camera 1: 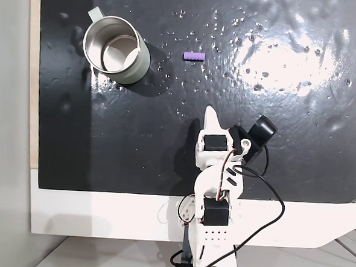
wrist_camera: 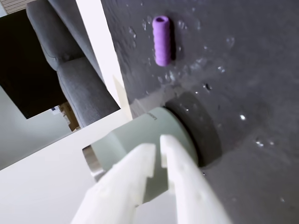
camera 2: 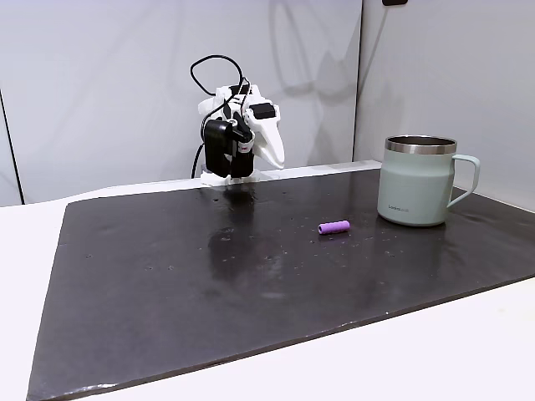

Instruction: Grasp a pengrip and put it in the cup.

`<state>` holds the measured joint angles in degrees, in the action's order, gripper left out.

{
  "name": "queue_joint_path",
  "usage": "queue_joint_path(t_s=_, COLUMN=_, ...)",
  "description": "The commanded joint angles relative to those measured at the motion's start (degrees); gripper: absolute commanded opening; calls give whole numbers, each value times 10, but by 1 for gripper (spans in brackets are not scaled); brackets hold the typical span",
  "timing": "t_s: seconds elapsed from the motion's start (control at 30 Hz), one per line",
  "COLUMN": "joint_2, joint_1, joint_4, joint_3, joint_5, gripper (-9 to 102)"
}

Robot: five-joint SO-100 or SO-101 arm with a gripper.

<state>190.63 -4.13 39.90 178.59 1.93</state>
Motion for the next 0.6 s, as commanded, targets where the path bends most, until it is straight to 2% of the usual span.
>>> queue_joint_path(t_s=0.0, joint_2=4, joint_1=-25, joint_4=39, joint_3=-69, joint_5=-26, gripper=0)
queue_joint_path(t_s=0.3, joint_2=-271, joint_1=-79, joint_4=118, joint_3=-431, joint_5=6, gripper=0)
queue_joint_path(t_s=0.57, joint_2=-568, joint_1=-88, joint_4=254, joint_3=-772, joint_5=69, gripper=0)
